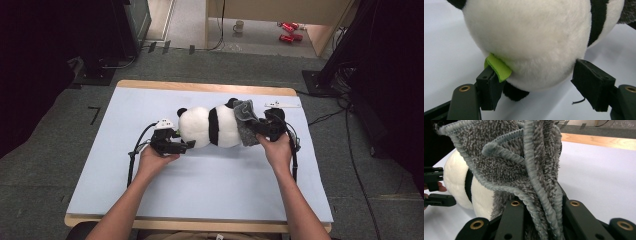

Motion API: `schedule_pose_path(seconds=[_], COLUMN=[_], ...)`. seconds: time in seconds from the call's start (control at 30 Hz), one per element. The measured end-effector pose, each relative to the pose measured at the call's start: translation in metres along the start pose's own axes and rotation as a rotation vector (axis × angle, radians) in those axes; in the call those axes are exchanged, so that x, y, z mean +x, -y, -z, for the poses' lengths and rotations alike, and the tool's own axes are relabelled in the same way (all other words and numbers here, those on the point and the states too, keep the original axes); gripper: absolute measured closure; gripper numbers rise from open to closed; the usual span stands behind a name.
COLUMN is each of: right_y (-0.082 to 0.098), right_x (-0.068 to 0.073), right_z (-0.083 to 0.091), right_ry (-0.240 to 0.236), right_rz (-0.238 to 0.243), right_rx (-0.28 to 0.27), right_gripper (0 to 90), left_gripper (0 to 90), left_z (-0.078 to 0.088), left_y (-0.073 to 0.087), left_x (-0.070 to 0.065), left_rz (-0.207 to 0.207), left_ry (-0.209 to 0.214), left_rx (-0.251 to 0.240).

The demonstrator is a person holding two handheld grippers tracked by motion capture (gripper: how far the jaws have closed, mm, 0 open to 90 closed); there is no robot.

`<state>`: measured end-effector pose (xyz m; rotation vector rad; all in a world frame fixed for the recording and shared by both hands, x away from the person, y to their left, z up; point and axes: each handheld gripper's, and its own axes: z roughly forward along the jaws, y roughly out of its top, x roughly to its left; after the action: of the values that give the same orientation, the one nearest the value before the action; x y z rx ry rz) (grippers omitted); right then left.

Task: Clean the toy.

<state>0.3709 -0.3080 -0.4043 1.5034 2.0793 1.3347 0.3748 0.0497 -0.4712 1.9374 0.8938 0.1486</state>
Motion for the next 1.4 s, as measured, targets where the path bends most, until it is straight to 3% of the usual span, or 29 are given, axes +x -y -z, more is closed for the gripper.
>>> schedule_pose_path(seconds=[0.27, 0.4, 0.5, 0.6, 0.7, 0.8, 1.13, 1.23, 1.3, 1.4], right_y=[0.000, 0.000, -0.002, -0.007, -0.013, -0.019, -0.029, -0.024, -0.019, -0.008], right_x=[-0.004, -0.003, -0.002, -0.002, 0.002, 0.014, 0.075, 0.094, 0.103, 0.108], right_z=[-0.004, -0.004, -0.002, 0.002, 0.009, 0.015, 0.015, 0.005, -0.006, -0.023], right_ry=[0.014, 0.012, -0.001, -0.031, -0.056, -0.092, -0.216, -0.249, -0.265, -0.251], right_rz=[-0.005, -0.011, -0.021, -0.056, -0.072, -0.054, 0.059, 0.097, 0.113, 0.127], right_rx=[0.000, -0.007, -0.017, -0.018, -0.034, -0.044, -0.028, 0.017, 0.049, 0.087], right_gripper=[76.8, 76.7, 76.9, 77.3, 77.5, 77.6, 78.1, 78.0, 78.0, 78.1], left_gripper=[23.5, 25.6, 35.6, 47.0, 56.6, 63.3, 66.4, 65.2, 61.9, 53.9], left_z=[-0.010, -0.012, -0.011, -0.008, -0.005, -0.002, 0.027, 0.030, 0.027, 0.022], left_y=[0.004, 0.004, 0.004, 0.001, -0.003, -0.007, -0.010, -0.006, -0.005, -0.003], left_x=[0.004, 0.008, 0.009, 0.009, 0.011, 0.013, -0.009, -0.016, -0.017, -0.017], left_rz=[-0.025, -0.005, 0.004, 0.044, 0.113, 0.185, 0.267, 0.234, 0.209, 0.166], left_ry=[-0.023, -0.012, -0.021, -0.020, 0.005, 0.048, 0.116, 0.098, 0.090, 0.071], left_rx=[-0.035, -0.049, -0.043, -0.027, -0.011, 0.013, 0.067, 0.093, 0.083, 0.089])
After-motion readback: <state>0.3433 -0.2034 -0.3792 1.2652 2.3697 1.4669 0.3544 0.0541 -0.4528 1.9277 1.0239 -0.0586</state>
